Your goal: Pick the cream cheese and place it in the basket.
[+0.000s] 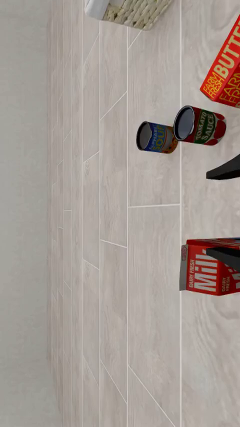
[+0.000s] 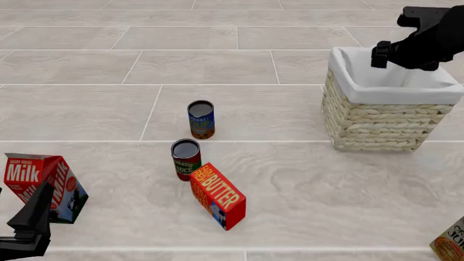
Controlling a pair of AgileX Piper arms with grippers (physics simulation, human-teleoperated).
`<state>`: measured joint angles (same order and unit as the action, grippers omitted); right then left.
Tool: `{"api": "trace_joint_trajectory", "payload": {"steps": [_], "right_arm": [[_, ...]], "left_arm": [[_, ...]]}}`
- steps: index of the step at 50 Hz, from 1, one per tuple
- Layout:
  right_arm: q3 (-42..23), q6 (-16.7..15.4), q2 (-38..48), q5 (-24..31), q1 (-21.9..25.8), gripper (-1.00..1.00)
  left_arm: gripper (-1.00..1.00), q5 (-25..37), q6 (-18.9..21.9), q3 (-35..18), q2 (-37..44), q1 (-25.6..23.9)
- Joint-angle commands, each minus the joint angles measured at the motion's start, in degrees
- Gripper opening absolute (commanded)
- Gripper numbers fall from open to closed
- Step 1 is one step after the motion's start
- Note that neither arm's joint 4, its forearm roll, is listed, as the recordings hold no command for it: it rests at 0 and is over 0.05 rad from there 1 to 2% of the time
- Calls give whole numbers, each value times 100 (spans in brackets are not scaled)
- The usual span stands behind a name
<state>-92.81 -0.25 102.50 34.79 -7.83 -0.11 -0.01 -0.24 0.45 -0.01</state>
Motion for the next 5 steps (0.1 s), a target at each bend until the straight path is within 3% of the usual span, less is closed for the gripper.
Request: {"api": "trace_joint_trajectory", "payload": {"steps": [1, 5], "right_arm": [[239, -99, -589, 34, 59, 100], [341, -49, -817, -28, 73, 100]], "left_arm": [[100, 0, 0, 0, 1, 0], [100, 0, 0, 0, -1, 0]]}}
